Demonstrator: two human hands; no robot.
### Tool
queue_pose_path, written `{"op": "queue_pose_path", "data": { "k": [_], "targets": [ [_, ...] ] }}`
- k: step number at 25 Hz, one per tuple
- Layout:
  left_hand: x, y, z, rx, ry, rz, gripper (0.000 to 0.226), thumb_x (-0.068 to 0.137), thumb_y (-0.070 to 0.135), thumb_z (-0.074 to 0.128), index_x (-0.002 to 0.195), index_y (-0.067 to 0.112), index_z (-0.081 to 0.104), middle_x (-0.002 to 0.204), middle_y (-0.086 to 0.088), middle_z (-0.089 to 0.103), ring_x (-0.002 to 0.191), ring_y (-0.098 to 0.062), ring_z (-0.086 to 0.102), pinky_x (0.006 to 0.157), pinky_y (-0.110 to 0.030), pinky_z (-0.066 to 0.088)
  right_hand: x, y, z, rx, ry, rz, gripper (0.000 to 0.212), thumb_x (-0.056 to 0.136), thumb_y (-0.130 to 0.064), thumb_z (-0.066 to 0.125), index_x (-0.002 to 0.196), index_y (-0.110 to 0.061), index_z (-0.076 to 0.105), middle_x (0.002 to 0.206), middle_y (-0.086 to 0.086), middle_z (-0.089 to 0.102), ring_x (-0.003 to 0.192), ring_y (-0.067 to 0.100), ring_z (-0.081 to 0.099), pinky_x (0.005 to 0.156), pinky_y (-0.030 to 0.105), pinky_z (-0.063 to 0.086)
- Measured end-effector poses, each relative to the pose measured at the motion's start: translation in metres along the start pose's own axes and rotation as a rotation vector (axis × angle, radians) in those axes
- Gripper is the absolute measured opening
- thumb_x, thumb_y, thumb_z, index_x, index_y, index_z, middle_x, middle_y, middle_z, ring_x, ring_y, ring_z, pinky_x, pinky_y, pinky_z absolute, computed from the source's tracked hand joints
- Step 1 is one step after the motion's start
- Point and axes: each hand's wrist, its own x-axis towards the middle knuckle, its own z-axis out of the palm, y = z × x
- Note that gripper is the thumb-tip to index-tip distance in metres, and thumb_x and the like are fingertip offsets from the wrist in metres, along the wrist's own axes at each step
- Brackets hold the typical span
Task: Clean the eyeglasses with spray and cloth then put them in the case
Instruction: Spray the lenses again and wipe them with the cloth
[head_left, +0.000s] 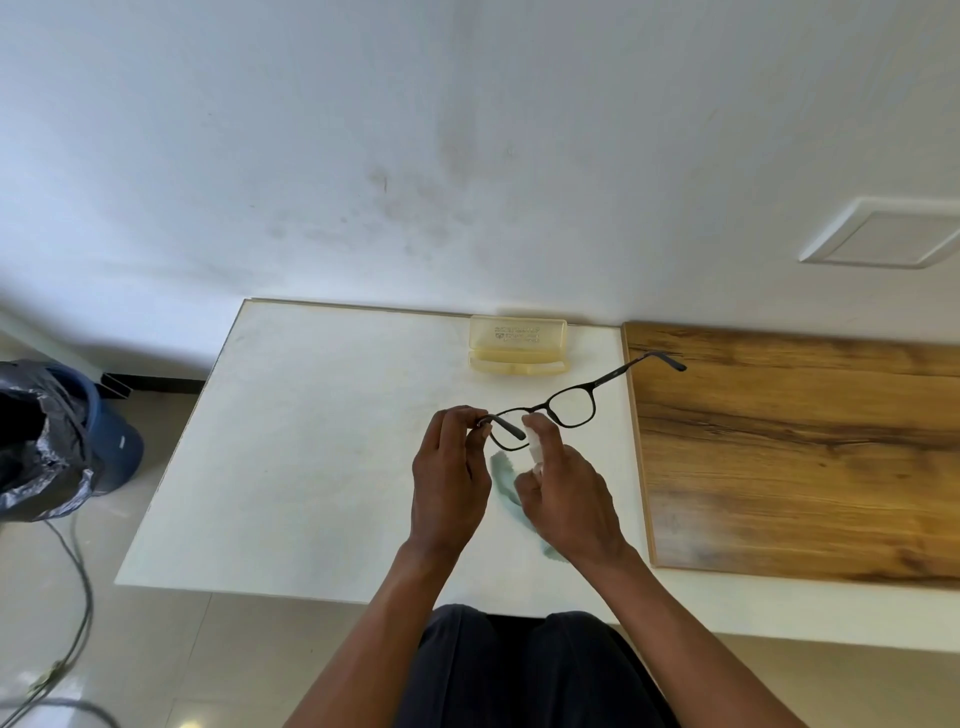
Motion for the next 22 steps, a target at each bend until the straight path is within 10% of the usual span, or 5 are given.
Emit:
{"op": "queue_pose_path", "data": {
  "k": [18, 22],
  "targets": [
    [0.003, 0.001, -0.002, -0.019, 0.017, 0.002, 0.015, 0.084, 0.005, 0.047, 0.087, -0.003, 0.059, 0.087, -0.013, 0.064, 0.083, -0.013, 0.059, 0.063, -0.020, 0.045, 0.008, 0.038, -0.027, 0.081, 0.179, 0.105, 0.059, 0.075, -0.004, 0.054, 0.130, -0.017, 0.036, 0.064, 0.005, 0.051, 0.058, 0.024, 0.047, 0.059, 0.030, 0.040],
    [0.002, 0.000, -0.002, -0.020, 0.017, 0.000, 0.014, 0.084, 0.004, 0.048, 0.088, -0.003, 0.059, 0.088, -0.014, 0.064, 0.080, -0.022, 0.062, 0.062, -0.025, 0.047, 0.004, 0.054, -0.022, 0.256, 0.187, 0.153, 0.067, 0.075, -0.003, 0.051, 0.135, -0.017, 0.025, 0.092, 0.011, 0.054, 0.083, 0.033, 0.054, 0.080, 0.042, 0.049]
  ]
}}
